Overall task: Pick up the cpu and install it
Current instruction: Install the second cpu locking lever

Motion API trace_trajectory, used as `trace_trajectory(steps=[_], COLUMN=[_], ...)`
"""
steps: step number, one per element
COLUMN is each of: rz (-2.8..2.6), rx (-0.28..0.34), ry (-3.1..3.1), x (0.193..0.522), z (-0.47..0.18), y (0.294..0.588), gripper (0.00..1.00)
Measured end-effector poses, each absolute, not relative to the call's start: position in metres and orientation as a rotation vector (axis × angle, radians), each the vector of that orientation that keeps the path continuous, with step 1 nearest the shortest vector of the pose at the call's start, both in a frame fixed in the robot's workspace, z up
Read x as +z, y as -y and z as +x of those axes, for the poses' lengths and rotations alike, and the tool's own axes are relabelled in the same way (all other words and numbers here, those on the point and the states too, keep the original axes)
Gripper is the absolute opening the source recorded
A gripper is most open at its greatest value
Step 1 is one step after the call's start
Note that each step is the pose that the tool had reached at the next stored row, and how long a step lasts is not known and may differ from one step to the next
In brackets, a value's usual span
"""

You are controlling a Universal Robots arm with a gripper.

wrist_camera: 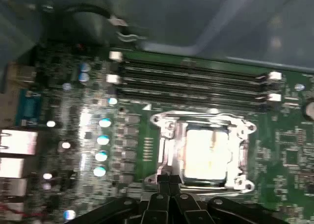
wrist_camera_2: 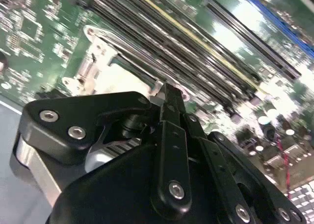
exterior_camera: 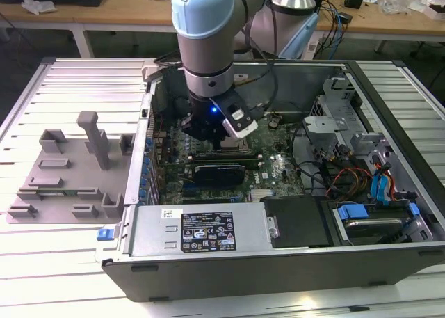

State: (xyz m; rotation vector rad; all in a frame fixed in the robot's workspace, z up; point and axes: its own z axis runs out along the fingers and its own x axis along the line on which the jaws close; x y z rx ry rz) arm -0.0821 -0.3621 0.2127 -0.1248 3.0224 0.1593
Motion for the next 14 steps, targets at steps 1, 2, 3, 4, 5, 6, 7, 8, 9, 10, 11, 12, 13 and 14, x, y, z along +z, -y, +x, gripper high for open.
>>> trace_trajectory(steps=[1,2,3,4,5,6,7,8,9,10,11,12,13,14], rz=[-0.125,-0.125,-0.125,-0.125,-0.125,-0.126,-0.127,-0.127,-0.127,-0.128,-0.129,-0.129,-0.130,-0.130], rx=[0.158,0.154,0.152,0.151,0.145,0.134,0.126,0.116,0.108,0.101,0.087,0.076,0.074,0.074], ry=[-3.023,-3.024,-3.025,-3.025,-3.025,-3.026,-3.027,-3.028,-3.029,-3.029,-3.031,-3.031,-3.032,-3.032], x=[0.213,0.213,0.213,0.213,0.213,0.213,0.214,0.219,0.222,0.225,0.230,0.231,0.231,0.231], z=[-0.072,-0.061,-0.057,-0.056,-0.056,-0.056,-0.056,-0.056,-0.056,-0.056,-0.056,-0.056,-0.056,-0.056], y=[0.361,0.361,0.358,0.354,0.344,0.337,0.333,0.332,0.332,0.332,0.332,0.332,0.332,0.332], gripper=[0.11,0.11,0.11,0.11,0.11,0.11,0.11,0.11,0.11,0.11,0.11,0.11,0.11,0.11])
